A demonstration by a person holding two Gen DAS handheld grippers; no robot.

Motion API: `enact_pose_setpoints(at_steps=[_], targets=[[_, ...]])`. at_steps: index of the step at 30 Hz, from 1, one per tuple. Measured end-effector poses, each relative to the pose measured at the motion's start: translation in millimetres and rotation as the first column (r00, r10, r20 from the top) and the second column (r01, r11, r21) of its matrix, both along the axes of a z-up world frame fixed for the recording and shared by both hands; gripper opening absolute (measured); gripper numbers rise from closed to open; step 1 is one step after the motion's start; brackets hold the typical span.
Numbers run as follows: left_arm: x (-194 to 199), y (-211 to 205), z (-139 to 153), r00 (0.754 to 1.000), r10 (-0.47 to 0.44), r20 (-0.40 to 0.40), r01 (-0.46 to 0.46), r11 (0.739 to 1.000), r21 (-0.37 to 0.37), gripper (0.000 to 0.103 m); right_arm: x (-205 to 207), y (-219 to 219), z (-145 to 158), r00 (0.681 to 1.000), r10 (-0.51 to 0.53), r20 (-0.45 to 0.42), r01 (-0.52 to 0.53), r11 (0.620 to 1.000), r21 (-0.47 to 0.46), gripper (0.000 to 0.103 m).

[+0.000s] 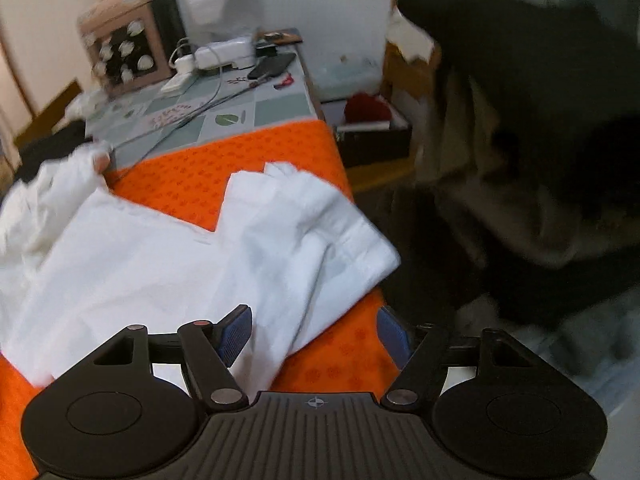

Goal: Fold clothes

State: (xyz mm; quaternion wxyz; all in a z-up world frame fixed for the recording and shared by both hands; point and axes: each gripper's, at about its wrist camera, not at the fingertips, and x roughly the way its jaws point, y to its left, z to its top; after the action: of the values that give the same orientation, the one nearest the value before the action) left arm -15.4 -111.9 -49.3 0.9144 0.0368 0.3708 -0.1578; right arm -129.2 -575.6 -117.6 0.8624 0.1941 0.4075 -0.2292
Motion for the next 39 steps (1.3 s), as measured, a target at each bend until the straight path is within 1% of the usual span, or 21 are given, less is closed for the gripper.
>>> enact_pose_setpoints(at_steps=[3,6,9,10,11,13,14,17,19,21,23,25,28,31,34,37,39], targets=[[-3.3,-2.7,1.4,1.0,-0.001,0.0,0.001,1.0,0.006,0.084,7.7,-3.2,-12.5,0.999,-0.008,0.036,0.006,0.997,0.075,0.071],[-5.1,1.5,3.6,1.0,0.006,0.003,-0.006,1.0,0.014,0.084,19.3,-1.0,-20.6,0.999,-0.007,0.044,0.002,0.994,0.107,0.071],[-3.2,13.9,4.0,1.0,0.021,0.0,-0.021,1.0,0.013,0.084,34.2,4.2,-29.4,1.0,0.001,0.018,-0.003,0.994,0.107,0.073],[-1.7,18.7,3.3,1.0,0.027,-0.003,-0.027,1.0,0.009,0.084,37.8,7.1,-31.2,1.0,0.003,0.004,-0.003,0.996,0.088,0.071],[-0.1,23.7,2.9,0.999,0.032,-0.007,-0.032,0.999,0.005,0.084,41.3,10.2,-33.0,1.0,0.005,-0.011,-0.004,0.998,0.068,0.054],[3.6,33.8,2.1,0.999,0.034,-0.006,-0.034,0.999,-0.001,0.084,41.3,16.8,-31.0,1.0,-0.002,-0.025,0.003,1.0,0.029,0.024],[5.5,38.8,1.7,0.999,0.034,-0.005,-0.034,0.999,-0.003,0.084,36.9,20.3,-25.4,1.0,-0.014,-0.009,0.014,1.0,0.018,0.016],[12.6,56.1,1.8,1.0,0.025,-0.004,-0.025,1.0,-0.014,0.084,21.2,31.3,-6.3,0.998,-0.048,0.045,0.048,0.999,-0.018,0.012],[18.0,68.7,4.4,1.0,0.007,-0.004,-0.007,1.0,-0.026,0.084,2.7,45.1,16.4,0.992,-0.091,0.088,0.096,0.994,-0.057,0.011],[22.7,80.6,8.5,1.0,-0.027,0.012,0.028,0.999,-0.028,0.084,-17.9,58.8,39.7,0.982,-0.142,0.128,0.154,0.985,-0.084,0.011],[29.4,93.1,13.1,0.996,-0.078,0.03,0.079,0.997,-0.024,0.084,-43.5,75.6,62.9,0.964,-0.211,0.162,0.23,0.967,-0.106,0.011],[36.5,105.8,17.8,0.99,-0.133,0.046,0.134,0.991,-0.018,0.084,-71.0,95.5,85.7,0.939,-0.283,0.194,0.31,0.942,-0.129,0.011],[46.2,121.4,23.8,0.973,-0.22,0.068,0.223,0.974,-0.037,0.084,-113.5,133.3,113.9,0.898,-0.373,0.232,0.412,0.899,-0.149,0.01],[52.6,127.6,28.2,0.945,-0.313,0.09,0.319,0.946,-0.054,0.084,-149.7,177.0,135.5,0.858,-0.443,0.261,0.496,0.846,-0.195,0.01],[54.0,127.1,32.6,0.904,-0.409,0.122,0.419,0.905,-0.073,0.084,-191.4,226.4,157.7,0.801,-0.512,0.309,0.584,0.782,-0.218,0.01],[49.6,121.5,35.1,0.858,-0.493,0.143,0.506,0.859,-0.079,0.084,-228.9,273.6,179.5,0.759,-0.56,0.333,0.644,0.72,-0.259,0.01],[44.3,114.9,35.7,0.821,-0.551,0.148,0.565,0.821,-0.081,0.084,-250.6,298.0,186.0,0.741,-0.59,0.32,0.666,0.705,-0.243,0.01]])
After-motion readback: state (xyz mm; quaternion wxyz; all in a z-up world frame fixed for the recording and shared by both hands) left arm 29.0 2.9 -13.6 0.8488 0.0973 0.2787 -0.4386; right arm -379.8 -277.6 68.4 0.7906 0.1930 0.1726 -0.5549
